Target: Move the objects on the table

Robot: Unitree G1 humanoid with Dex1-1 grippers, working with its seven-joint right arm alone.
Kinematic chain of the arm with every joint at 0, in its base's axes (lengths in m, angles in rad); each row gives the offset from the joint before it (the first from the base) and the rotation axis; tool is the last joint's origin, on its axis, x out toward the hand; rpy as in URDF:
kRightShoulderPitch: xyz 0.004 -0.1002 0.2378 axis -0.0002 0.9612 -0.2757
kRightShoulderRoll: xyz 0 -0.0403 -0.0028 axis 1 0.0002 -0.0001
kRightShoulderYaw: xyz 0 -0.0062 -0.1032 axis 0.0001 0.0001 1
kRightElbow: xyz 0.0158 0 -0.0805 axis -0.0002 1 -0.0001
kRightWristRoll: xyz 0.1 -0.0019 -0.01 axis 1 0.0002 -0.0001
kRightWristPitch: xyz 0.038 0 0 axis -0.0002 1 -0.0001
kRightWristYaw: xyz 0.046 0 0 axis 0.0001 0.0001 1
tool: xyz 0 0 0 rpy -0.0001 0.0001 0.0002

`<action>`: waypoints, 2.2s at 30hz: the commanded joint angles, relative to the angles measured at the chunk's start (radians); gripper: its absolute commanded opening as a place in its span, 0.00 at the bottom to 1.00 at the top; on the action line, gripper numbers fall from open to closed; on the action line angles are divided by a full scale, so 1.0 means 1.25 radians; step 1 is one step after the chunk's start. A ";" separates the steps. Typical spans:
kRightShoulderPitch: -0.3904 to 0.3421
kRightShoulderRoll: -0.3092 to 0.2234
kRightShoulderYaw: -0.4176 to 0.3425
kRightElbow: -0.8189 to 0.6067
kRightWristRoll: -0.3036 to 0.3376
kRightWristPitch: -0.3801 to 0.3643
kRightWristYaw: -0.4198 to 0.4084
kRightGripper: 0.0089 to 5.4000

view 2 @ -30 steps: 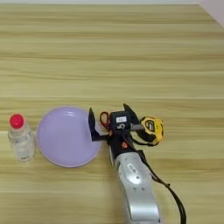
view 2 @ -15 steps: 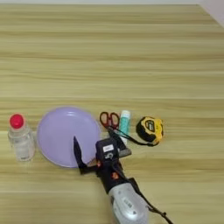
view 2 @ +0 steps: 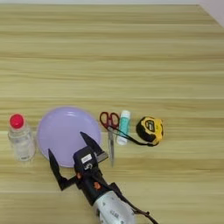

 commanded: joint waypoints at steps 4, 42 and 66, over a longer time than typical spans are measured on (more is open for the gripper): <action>-0.032 -0.004 0.035 -0.051 0.026 -0.001 0.039 0.99; -0.224 0.015 0.104 0.043 0.033 0.114 0.125 0.99; -0.331 0.050 0.123 0.158 0.007 0.105 0.121 0.99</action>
